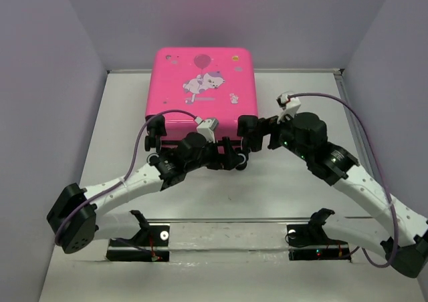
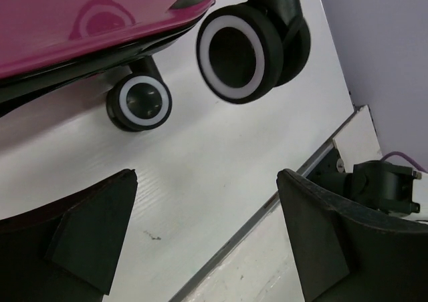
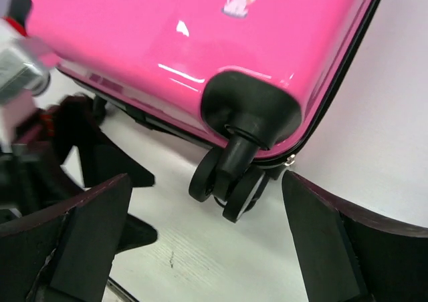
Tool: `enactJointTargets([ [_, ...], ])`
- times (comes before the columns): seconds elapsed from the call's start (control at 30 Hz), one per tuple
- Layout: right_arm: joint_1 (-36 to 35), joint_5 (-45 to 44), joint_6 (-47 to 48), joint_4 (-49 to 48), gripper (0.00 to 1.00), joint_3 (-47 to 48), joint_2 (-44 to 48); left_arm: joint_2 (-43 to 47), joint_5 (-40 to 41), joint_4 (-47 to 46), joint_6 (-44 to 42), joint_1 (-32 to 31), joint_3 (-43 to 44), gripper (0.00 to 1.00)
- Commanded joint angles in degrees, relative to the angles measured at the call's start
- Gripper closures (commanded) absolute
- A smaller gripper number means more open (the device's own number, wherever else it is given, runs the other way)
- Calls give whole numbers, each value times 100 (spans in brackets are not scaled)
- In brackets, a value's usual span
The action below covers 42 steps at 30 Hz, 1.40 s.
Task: Pack the luggage
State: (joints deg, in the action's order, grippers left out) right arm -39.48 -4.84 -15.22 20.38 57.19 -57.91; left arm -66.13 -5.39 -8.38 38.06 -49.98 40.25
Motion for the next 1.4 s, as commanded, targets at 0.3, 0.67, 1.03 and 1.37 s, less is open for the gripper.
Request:
enactJointTargets([
  [0.3, -51, -1098, -349, 98, 1, -603, 808, -1208, 257, -621, 246, -197, 1282, 1],
  [0.67, 80, -1766, -745, -34, 54, -1376, 1290, -2044, 117, -717, 394, -232, 1951, 1],
  [1.03, 766, -591, -641, -1191, 64, -2219, 1063, -2247, 12, -1077, 641, -276, 1934, 16],
  [1.37, 1645, 1776, 124, -4278, 56, -3503, 537, -1957, 38, -1640, 773, -276, 1574, 92],
])
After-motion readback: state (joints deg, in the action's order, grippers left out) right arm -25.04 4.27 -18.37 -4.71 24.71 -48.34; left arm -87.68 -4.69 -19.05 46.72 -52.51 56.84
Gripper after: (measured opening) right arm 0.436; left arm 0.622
